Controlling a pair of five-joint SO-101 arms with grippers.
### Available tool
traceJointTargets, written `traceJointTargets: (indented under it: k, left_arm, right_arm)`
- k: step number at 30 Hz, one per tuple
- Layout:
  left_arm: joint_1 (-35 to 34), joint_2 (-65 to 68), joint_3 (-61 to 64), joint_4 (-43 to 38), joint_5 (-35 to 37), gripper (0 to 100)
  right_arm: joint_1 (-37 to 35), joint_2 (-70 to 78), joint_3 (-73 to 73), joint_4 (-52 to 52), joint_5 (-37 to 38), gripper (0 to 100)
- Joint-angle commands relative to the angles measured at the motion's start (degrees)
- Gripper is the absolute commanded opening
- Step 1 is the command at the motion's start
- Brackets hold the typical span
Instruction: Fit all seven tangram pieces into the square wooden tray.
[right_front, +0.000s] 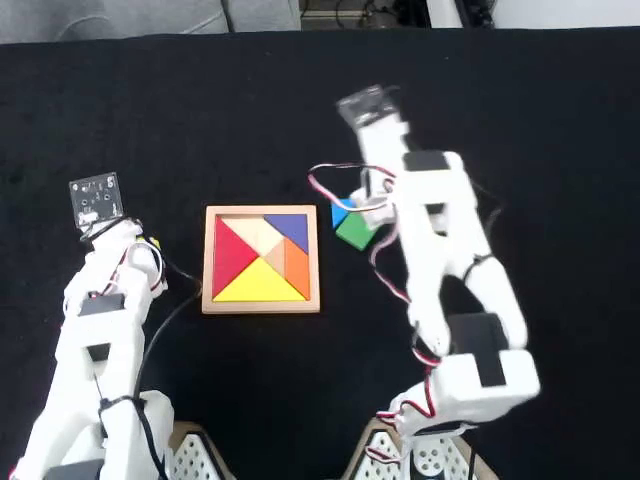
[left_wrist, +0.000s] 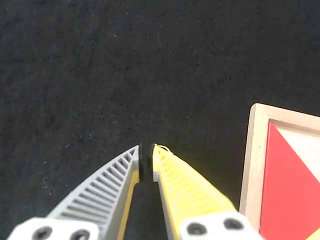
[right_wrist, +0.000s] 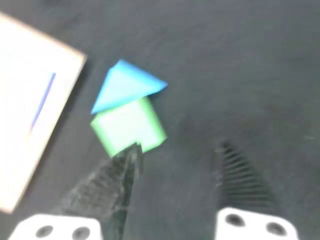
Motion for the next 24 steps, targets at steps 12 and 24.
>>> traceJointTargets:
  k: [12, 24]
  left_arm:
    - [-0.04, 10.11, -9.98, -0.70, -0.44, 6]
    - [0.31, 10.02, -9.98, -0.97, -0.44, 6]
  right_arm:
    - [-4.92, 16.48, -18.77, 12.92, 14.33, 34.7]
    - [-4.66, 27.82, -25.89, 13.01, 16.26, 34.6]
